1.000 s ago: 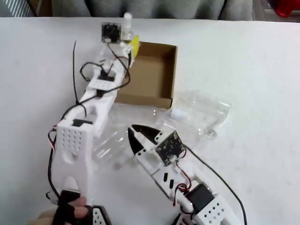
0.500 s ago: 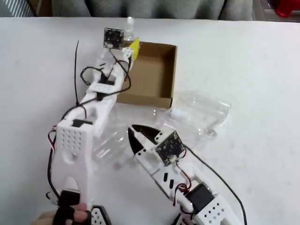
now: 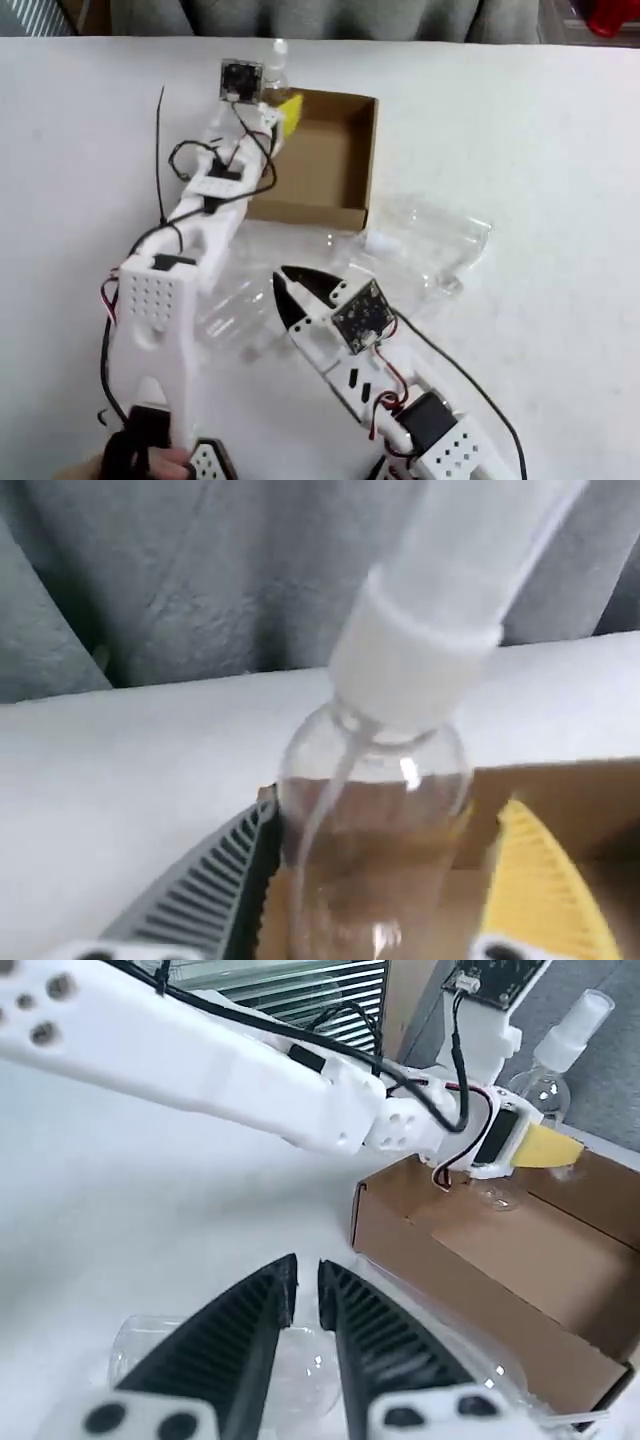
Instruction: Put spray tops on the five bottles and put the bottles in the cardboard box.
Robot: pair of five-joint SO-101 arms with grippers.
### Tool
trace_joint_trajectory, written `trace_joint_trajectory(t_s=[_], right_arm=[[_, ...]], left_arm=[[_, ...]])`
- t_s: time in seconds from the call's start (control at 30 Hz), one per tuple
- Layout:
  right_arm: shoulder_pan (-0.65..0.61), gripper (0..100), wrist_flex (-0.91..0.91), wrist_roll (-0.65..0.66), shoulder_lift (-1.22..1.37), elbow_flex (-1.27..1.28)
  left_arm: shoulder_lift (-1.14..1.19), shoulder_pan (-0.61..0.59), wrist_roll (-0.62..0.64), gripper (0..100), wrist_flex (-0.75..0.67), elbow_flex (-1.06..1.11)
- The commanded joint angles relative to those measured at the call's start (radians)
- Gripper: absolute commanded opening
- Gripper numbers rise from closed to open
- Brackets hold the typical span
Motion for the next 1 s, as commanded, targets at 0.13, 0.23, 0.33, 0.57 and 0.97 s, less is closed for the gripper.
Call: trace_joint_trajectory(t_s=[0.13,0.23,0.33,0.57,0.97], right_arm=[[0.012,1.5,-0.005,0.015,-0.01,0.009],[0.012,1.5,-0.005,0.015,-0.01,0.009],[0.012,1.5,-0.005,0.015,-0.01,0.009],[0.012,1.5,-0.005,0.015,-0.01,0.009],[0.012,1.5,-0.005,0.017,-0.01,0.009]], left_arm=[[-0.048,-0.002,-0.005,37,0.005,-0.002],[-0.05,-0.002,-0.005,37,0.005,-0.002],[-0.05,-0.002,-0.005,37,0.005,-0.002],[-0.093,-0.004,-0.003,37,0.006,0.002],[-0.312,-0.016,0.058,37,0.006,0.207]])
